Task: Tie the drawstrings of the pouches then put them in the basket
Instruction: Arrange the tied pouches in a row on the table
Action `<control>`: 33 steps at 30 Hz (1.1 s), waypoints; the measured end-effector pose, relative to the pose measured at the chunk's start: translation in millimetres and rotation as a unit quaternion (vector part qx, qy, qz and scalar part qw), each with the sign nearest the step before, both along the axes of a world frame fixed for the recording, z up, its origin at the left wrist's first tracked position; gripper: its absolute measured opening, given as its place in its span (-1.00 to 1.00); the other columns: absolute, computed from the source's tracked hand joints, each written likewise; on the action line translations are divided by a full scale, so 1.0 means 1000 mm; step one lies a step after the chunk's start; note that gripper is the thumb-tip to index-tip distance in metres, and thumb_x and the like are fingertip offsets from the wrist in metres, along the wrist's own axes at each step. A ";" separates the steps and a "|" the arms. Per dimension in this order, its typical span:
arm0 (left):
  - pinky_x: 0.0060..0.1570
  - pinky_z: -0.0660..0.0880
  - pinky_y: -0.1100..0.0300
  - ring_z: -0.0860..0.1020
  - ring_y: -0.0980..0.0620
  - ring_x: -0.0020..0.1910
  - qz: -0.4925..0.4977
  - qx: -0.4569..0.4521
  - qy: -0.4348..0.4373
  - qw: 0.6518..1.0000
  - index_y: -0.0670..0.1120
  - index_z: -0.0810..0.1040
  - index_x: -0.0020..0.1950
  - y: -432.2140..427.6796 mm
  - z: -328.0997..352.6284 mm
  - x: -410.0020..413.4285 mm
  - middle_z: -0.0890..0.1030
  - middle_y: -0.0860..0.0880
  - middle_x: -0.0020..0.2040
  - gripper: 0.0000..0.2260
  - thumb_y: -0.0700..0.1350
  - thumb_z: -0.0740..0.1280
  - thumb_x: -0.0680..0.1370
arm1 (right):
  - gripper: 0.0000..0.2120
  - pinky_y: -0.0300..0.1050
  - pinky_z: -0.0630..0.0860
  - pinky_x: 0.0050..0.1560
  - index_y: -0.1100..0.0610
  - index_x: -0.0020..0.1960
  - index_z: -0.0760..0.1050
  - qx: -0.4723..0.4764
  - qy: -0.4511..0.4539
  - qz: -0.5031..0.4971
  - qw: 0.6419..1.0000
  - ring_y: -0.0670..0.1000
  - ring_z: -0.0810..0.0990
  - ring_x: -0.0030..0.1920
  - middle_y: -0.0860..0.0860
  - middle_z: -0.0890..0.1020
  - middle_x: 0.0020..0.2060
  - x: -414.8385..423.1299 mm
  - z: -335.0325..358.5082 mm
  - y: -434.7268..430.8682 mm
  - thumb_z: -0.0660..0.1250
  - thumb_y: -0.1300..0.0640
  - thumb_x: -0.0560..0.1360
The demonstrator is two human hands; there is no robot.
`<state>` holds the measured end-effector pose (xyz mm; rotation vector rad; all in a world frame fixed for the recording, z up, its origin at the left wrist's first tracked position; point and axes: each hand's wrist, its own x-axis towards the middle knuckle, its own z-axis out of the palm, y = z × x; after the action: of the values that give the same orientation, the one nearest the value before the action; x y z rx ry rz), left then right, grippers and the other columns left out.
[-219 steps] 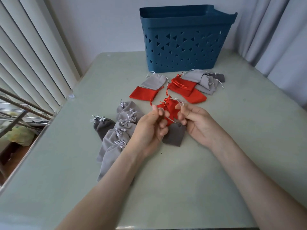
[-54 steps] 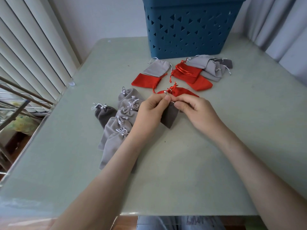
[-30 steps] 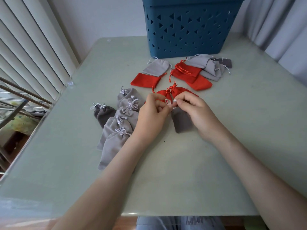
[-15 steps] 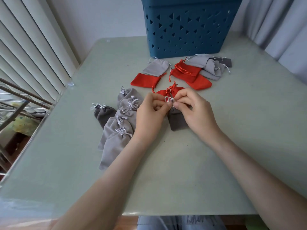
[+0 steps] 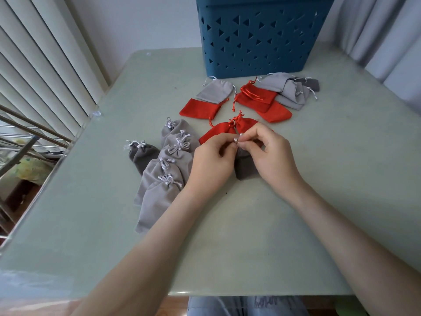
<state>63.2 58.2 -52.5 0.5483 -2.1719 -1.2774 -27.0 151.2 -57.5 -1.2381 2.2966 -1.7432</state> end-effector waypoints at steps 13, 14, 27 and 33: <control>-0.29 0.30 0.45 0.45 0.31 -0.37 0.033 0.028 0.034 0.998 -0.01 0.57 -0.22 0.002 0.001 -0.002 0.52 0.21 -0.43 -0.84 -0.15 0.32 0.56 | -0.91 -0.37 0.46 -0.10 0.20 -0.07 0.54 0.016 -0.042 -0.001 0.999 -0.19 0.61 -0.15 -0.04 0.65 -0.18 0.001 0.002 -0.002 0.35 0.34 0.46; -0.28 0.30 0.45 0.45 0.31 -0.37 0.032 0.037 0.038 0.998 0.01 0.56 -0.24 0.002 0.001 -0.002 0.52 0.23 -0.43 -0.82 -0.15 0.31 0.56 | -0.92 -0.33 0.48 -0.09 0.20 -0.09 0.53 0.010 -0.043 -0.007 0.999 -0.17 0.61 -0.15 -0.04 0.65 -0.19 0.001 0.002 -0.002 0.36 0.34 0.45; -0.15 0.38 0.21 0.42 0.15 -0.32 -0.008 0.228 0.034 0.973 -0.18 0.63 -0.09 -0.005 -0.003 -0.006 0.52 0.01 -0.34 -0.86 -0.20 0.30 0.57 | -0.90 -0.45 0.36 -0.16 0.23 -0.08 0.45 0.027 0.063 0.021 0.997 -0.09 0.54 -0.14 0.07 0.57 -0.22 0.006 0.007 0.002 0.34 0.36 0.46; -0.22 0.41 0.34 0.44 0.18 -0.34 -0.028 0.275 0.064 0.959 -0.29 0.60 -0.03 -0.004 -0.001 -0.005 0.54 -0.09 -0.27 -0.86 -0.26 0.28 0.57 | -0.72 -0.49 0.32 -0.17 0.17 -0.01 0.31 0.012 -0.002 0.008 1.000 -0.34 0.52 -0.22 -0.01 0.64 -0.27 0.006 0.008 0.002 0.40 0.32 0.44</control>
<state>58.0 54.1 -53.2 0.5964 -1.7249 -1.9070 -21.4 153.6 -49.2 -1.2449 2.2927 -1.7064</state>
